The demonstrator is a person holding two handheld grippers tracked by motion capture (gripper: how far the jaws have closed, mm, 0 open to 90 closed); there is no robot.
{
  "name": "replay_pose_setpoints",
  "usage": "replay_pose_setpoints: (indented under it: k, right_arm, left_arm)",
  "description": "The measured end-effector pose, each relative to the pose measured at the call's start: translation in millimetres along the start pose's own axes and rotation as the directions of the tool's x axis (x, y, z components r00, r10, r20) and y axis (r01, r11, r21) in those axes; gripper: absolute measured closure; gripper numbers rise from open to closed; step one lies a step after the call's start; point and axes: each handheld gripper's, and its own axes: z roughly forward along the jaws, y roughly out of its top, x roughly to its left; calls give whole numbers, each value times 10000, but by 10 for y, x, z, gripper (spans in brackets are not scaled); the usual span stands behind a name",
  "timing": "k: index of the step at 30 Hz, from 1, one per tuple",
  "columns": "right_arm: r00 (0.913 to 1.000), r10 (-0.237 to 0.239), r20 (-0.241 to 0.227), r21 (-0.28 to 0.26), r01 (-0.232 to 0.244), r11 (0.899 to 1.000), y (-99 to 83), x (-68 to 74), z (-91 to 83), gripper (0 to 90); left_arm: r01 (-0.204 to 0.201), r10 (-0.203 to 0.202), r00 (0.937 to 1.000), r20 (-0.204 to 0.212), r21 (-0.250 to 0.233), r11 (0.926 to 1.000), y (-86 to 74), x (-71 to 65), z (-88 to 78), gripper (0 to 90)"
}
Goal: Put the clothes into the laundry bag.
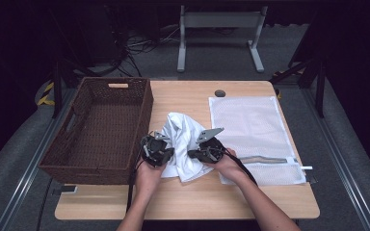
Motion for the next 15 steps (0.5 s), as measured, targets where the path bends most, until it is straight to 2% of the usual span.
replay_pose_setpoints:
  k: [1, 2, 3, 6, 8, 9, 13, 15]
  right_arm:
    - [10000, -17, -12, 4, 17, 10000, 3, 10, 7, 899]
    - [10000, -15, -14, 11, 15, 10000, 3, 15, 15, 899]
    - [10000, -26, -21, 21, 26, 10000, 4, 24, 33, 899]
    - [9999, -93, 75, 2, 93, 10000, 3, 37, 73, 899]
    - [9999, -115, 67, -71, 115, 9999, 1, 33, 58, 899]
    - [9999, -107, 54, -144, 108, 9998, 2, 33, 34, 900]
    - [9997, -174, 164, -502, 182, 9986, 34, 45, -88, 900]
    - [9997, -187, 172, -802, 200, 9966, 47, 44, -176, 900]
  left_arm:
    - [-172, 172, 9993, 317, 0, 9999, 20, -28, 14, 900]
    - [-172, 172, 9993, 317, 0, 9999, 20, -28, 14, 900]
    - [-240, 241, 9977, 634, -29, 9997, 37, -75, 39, 900]
    - [-411, 415, 9973, 613, -84, 9991, 51, -107, 63, 900]
    - [-102, 141, 9934, 1140, -341, 9994, 56, -86, 39, 900]
    - [-102, 141, 9934, 1140, -341, 9994, 56, -86, 39, 900]
    - [8, 162, 9835, 1803, -940, 9956, 130, -140, -84, 900]
    - [2, 283, 9745, 2228, -1269, 9919, 186, -191, -150, 900]
